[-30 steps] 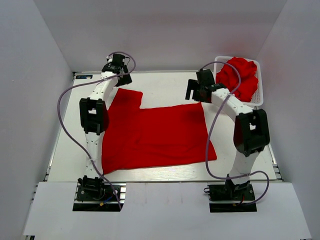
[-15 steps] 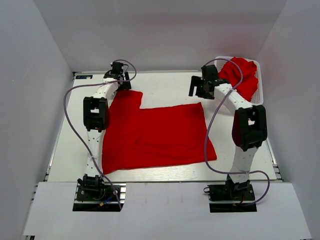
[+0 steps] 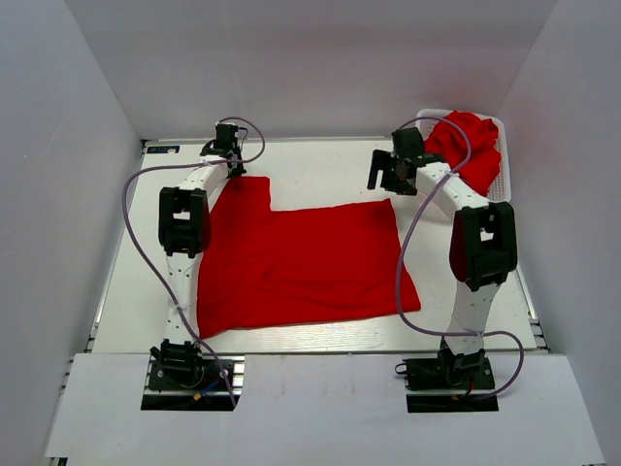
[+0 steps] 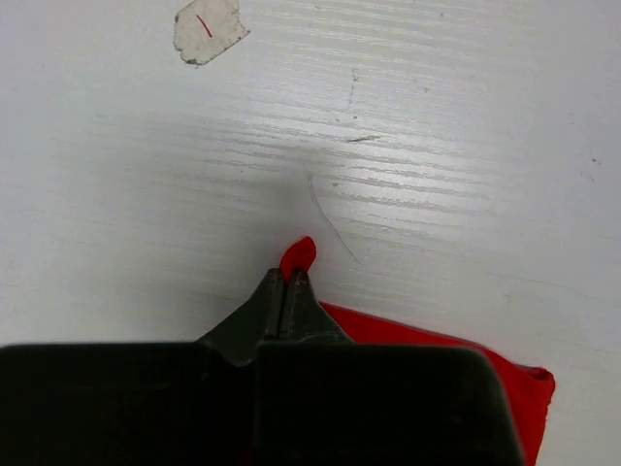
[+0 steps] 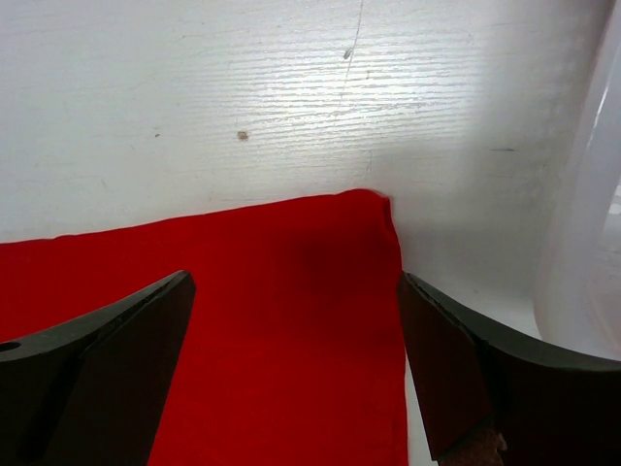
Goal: Fold and stack the t-shirts
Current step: Grap the side of the flattened tshirt furthest away from the robot with both arms
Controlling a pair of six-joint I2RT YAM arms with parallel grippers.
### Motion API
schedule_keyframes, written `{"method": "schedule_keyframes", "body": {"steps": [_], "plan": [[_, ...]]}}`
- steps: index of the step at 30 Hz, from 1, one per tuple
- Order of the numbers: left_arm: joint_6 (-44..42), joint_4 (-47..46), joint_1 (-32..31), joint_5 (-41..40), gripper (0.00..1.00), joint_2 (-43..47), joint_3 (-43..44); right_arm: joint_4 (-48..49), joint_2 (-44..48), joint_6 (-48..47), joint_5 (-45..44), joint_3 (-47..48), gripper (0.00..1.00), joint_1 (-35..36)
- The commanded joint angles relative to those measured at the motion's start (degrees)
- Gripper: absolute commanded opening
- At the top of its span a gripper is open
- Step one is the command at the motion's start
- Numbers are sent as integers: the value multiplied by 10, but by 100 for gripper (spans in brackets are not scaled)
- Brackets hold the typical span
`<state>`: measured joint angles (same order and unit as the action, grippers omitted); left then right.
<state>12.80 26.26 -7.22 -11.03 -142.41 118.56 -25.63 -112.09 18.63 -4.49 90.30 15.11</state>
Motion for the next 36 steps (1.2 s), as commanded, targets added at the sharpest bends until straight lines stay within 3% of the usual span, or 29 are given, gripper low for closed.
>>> {"method": "schedule_keyframes", "body": {"steps": [1, 7, 19, 32, 35, 36], "plan": [[-1, 54, 0, 34, 0, -11, -27, 0, -5, -8, 7, -1, 90, 8], [-1, -1, 0, 39, 0, 21, -81, 18, -30, 13, -7, -5, 90, 23], [-1, -19, 0, 39, 0, 58, -113, 32, -100, 121, -176, 4, 90, 33], [-1, -36, 0, 67, 0, 64, -119, 57, -147, 116, -180, 13, 89, 33], [-1, -36, 0, 72, 0, 69, -119, 70, -149, 113, -177, 5, 79, 33], [-1, -36, 0, 72, 0, 69, -119, 74, -148, 112, -171, 2, 67, 33]]}}
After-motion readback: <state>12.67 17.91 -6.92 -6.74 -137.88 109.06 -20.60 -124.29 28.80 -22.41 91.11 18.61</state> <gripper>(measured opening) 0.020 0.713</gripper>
